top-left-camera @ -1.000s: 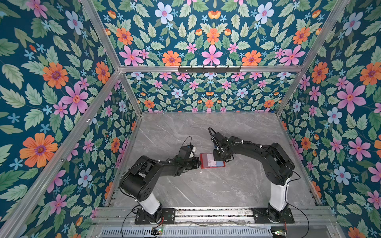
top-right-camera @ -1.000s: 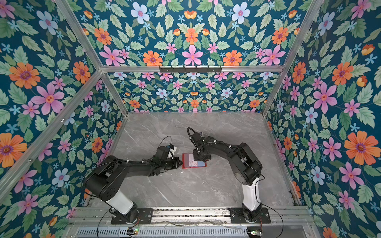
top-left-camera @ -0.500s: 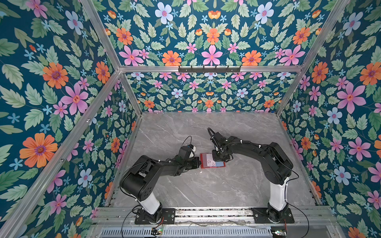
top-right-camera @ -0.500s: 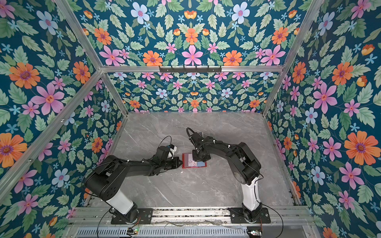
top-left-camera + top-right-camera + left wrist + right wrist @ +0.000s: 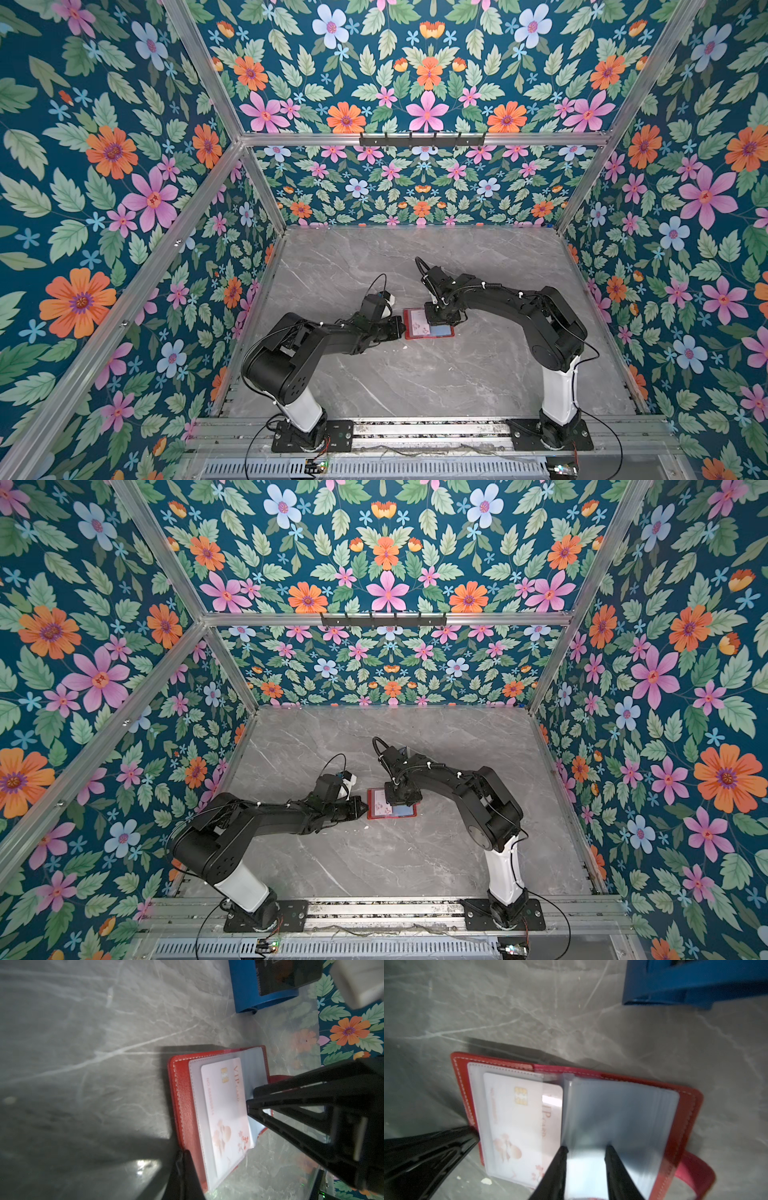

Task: Insert credit cards into a card holder
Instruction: Insert the credit card into the card slot.

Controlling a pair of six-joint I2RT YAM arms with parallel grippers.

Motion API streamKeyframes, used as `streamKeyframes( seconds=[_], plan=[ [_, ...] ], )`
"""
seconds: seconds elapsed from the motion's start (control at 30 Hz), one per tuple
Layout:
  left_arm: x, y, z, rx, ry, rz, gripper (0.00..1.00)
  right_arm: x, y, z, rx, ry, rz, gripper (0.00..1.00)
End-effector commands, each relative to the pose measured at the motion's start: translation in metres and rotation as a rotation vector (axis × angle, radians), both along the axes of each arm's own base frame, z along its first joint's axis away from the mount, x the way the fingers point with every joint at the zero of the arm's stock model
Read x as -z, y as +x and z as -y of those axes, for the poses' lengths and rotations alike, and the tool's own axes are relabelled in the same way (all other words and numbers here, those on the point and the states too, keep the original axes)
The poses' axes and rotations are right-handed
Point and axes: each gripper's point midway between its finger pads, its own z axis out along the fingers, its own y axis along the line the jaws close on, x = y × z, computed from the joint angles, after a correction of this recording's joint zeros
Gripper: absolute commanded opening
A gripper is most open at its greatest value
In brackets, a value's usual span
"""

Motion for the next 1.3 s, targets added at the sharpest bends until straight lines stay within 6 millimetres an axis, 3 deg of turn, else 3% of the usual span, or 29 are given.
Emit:
streamKeyframes(
  seconds=[0.0,0.27,0.4,0.73,0.83,0.9,1.0,1.27],
  plan=[
    [0.02,-0.012,-0.013,-0.006,0.078,-0.068,0.0,0.006,-0.006,0.001,-0.015,-0.014,-0.029,0.37],
    [0.02,-0.013,-0.013,-0.004,0.078,-0.069,0.0,0.008,-0.009,0.0,-0.031,-0.021,-0.034,0.47],
    [0.02,-0.013,-0.014,-0.008,0.082,-0.065,0.0,0.006,-0.009,0.003,-0.016,-0.036,-0.024,0.47],
    [0.021,-0.014,-0.017,-0.013,0.092,-0.066,0.0,-0.034,-0.002,0.01,0.015,-0.021,0.071,0.46],
    [0.022,-0.015,-0.017,-0.013,0.093,-0.066,0.0,-0.037,-0.004,0.001,-0.004,0.023,0.059,0.38],
    [0.022,-0.015,-0.017,-0.013,0.095,-0.066,0.0,-0.034,-0.006,-0.006,-0.015,0.05,0.036,0.25],
    [0.022,-0.015,-0.017,-0.013,0.094,-0.065,0.0,-0.026,-0.006,-0.011,-0.012,0.063,0.013,0.13],
    [0.022,-0.015,-0.017,-0.012,0.092,-0.067,0.0,-0.011,-0.003,-0.007,0.012,0.016,-0.003,0.06]
  ],
)
